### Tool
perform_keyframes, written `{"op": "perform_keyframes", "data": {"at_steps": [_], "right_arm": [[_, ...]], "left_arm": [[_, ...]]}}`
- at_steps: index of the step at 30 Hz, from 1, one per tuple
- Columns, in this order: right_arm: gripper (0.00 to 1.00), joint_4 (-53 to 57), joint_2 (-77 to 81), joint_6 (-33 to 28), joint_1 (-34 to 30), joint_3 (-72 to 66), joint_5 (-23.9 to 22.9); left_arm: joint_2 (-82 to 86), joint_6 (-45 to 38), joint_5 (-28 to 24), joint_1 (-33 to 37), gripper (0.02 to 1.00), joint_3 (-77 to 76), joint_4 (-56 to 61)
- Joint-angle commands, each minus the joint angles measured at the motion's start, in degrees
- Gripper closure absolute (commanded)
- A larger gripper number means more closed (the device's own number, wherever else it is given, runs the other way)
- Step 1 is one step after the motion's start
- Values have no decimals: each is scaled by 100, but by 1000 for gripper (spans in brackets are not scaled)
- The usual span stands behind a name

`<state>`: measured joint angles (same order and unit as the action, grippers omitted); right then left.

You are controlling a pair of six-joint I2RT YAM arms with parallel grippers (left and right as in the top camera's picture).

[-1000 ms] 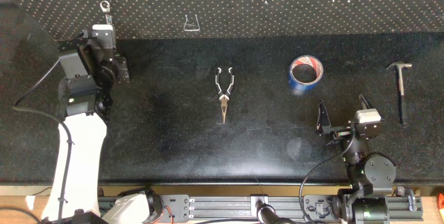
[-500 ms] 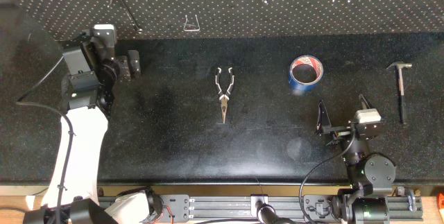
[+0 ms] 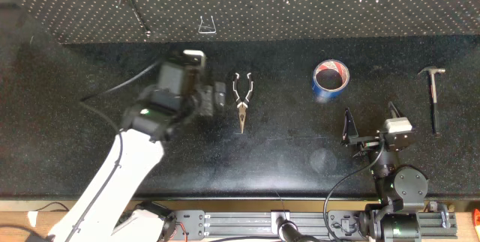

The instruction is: Place Tools Onto Pegboard

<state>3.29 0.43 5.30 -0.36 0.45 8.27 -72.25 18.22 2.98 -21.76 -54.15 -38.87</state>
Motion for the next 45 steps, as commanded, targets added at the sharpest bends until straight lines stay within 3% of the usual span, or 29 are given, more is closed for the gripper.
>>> {"op": "perform_keyframes", "data": {"at_steps": [1,5,13,20,29,45], "right_arm": [[25,33,-37,-44,35,-22,-33],[25,33,-37,-44,35,-22,-33],[25,33,-37,-44,35,-22,-31],[25,33,-37,-44,35,-22,-31],[25,33,-37,-42,35,-22,-33],[25,33,-37,-44,35,-22,-31]], "left_arm": [[-1108,1482,433,-962,23,-1139,-647],[-2601,1482,-299,-977,23,-2389,-894],[-3523,1145,-634,-612,23,-2538,-1045],[-4103,841,-616,-595,23,-2570,-841],[-4181,828,96,-595,23,-2570,-579],[-4524,1045,-516,-605,23,-2568,-634]]}}
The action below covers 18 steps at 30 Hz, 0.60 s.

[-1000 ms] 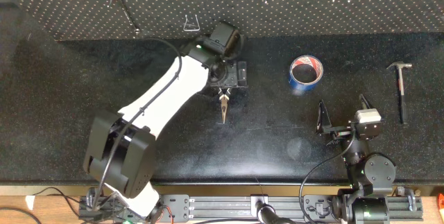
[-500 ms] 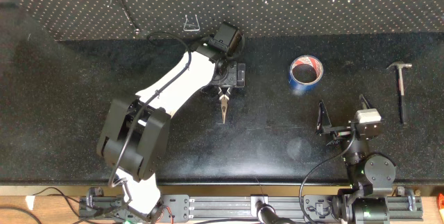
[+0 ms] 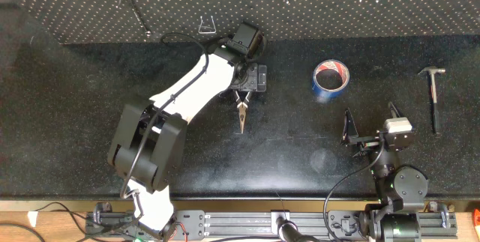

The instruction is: Place Tools Onto Pegboard

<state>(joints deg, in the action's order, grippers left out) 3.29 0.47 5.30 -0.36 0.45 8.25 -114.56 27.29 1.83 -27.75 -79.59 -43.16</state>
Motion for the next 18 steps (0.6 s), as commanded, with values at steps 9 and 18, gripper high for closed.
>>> {"op": "perform_keyframes", "data": {"at_steps": [9,18], "right_arm": [[25,33,-42,-42,35,-22,-28],[25,33,-42,-44,35,-22,-28]], "left_arm": [[-293,136,-267,-7,20,-24,-334],[-389,136,-142,-7,25,-24,-328]]}}
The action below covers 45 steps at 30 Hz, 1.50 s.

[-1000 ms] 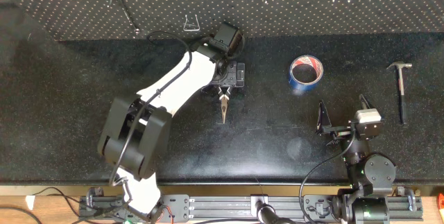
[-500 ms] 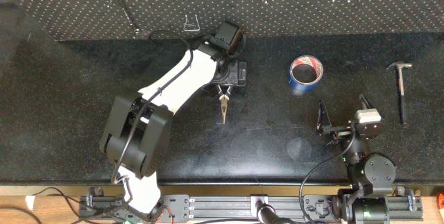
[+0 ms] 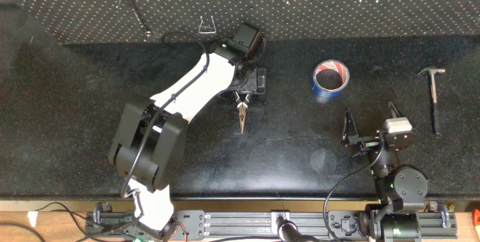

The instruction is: Place Tools Onto Pegboard

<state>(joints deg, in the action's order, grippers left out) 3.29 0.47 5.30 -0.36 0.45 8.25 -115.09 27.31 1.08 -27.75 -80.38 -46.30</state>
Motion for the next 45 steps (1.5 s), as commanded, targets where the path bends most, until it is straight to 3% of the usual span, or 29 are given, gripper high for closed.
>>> {"op": "perform_keyframes", "data": {"at_steps": [1,5,7,11,20,41,42,43,44,45], "right_arm": [[25,33,-42,-44,35,-22,-28],[25,33,-42,-42,35,-22,-31],[25,33,-42,-42,35,-22,-31],[25,33,-42,-44,35,-22,-31],[29,33,-42,-44,35,-22,-31],[25,33,-42,-44,35,-22,-28],[25,33,-42,-44,35,-22,-31],[25,33,-42,-44,35,-22,-28],[25,33,-42,-44,35,-22,-31],[25,33,-42,-44,35,-22,-28]], "left_arm": [[-337,133,-66,-7,23,55,-13],[-339,136,-68,-7,18,55,7],[-339,166,-98,-7,194,55,4],[-339,273,-179,-7,356,55,22],[-339,269,-247,-7,397,55,20],[-339,267,-247,-7,606,55,20],[-339,267,-247,-7,656,55,20],[-339,269,-243,-7,781,55,24],[-339,269,-245,-7,989,55,24],[-339,267,-240,-7,991,55,26]]}}
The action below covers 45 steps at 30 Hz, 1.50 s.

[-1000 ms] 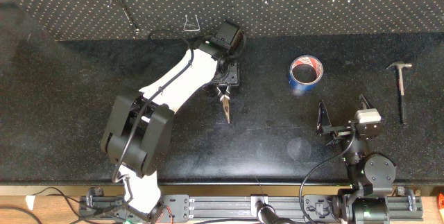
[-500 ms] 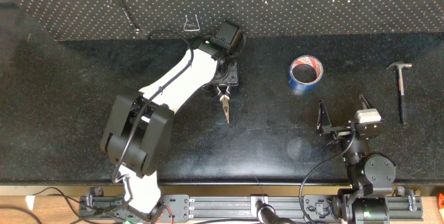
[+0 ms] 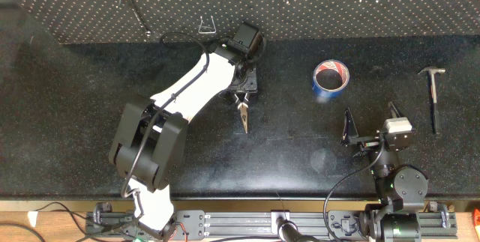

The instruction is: Place Tools Onto Pegboard

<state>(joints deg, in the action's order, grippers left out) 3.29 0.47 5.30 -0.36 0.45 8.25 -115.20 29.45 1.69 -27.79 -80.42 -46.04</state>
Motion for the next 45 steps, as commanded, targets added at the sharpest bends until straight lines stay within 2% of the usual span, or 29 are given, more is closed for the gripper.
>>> {"op": "perform_keyframes", "data": {"at_steps": [1,5,7,9,11,12,13,15,17,37,45], "right_arm": [[27,33,-42,-44,35,-22,-28],[25,33,-42,-44,35,-22,-31],[27,33,-42,-44,35,-22,-31],[25,33,-42,-42,35,-22,-28],[27,33,-42,-42,35,-22,-31],[27,33,-42,-44,35,-22,-31],[25,33,-42,-44,35,-22,-31],[25,33,-42,-44,35,-22,-31],[25,33,-42,-44,35,-22,-31],[25,33,-42,-44,35,-22,-31],[25,33,-42,-44,35,-22,-28]], "left_arm": [[-326,52,-297,-24,989,59,-4],[208,52,-122,94,989,59,-4],[970,9,57,496,989,59,-11],[1707,7,575,817,989,59,-17],[2275,-26,1355,861,989,63,83],[2472,-321,1611,861,989,66,352],[2623,-984,1740,863,991,66,1261],[2579,-1696,1729,872,991,66,2736],[2566,-2234,1735,931,991,66,3460],[1119,-2247,1650,1016,989,74,3383],[992,-2247,1572,1029,989,74,2588]]}}
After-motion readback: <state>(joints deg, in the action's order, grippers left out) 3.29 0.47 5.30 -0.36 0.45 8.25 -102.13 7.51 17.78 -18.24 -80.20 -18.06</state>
